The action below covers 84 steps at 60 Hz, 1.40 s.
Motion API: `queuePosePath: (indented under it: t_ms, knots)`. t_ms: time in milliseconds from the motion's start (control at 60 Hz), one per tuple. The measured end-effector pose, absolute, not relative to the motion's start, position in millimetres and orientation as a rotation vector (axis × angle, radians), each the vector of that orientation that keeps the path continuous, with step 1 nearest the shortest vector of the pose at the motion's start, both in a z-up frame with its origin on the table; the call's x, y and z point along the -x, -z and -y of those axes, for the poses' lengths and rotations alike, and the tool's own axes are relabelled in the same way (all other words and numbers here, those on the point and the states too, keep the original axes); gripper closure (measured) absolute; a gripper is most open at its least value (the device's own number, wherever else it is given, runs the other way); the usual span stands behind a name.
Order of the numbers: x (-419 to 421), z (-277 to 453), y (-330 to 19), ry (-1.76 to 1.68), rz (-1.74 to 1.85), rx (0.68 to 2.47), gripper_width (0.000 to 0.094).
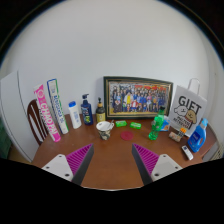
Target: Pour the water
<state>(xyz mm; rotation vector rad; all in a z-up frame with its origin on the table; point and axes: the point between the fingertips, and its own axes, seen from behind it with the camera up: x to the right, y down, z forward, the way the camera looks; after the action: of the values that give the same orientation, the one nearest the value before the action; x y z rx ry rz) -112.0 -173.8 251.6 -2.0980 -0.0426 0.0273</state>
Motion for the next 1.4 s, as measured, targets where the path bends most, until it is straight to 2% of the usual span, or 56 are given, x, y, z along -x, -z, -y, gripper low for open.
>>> queuePosePath:
  t_ms: [383,600,933,1233,1317,1400]
  knots:
    - [34.2,139.2,-219.1,-0.008,-0.004,2.115,0.0109]
    - [-29.1,105.6,-187.8,0.034,-0.035,2.094,0.0107]
    - [-130.9,-9.3,-142.6,0.076,-0.093,1.945,0.0098]
    - [-161.0,-108.2,-98.7,0.087,-0.086,1.889,0.0103]
    - [-166.0,-122.1,-83.1,0.098,-0.081,1.901,0.0156]
    - [-170.0,-129.7,-79.0,0.102,-0.086,1.893,0.0317]
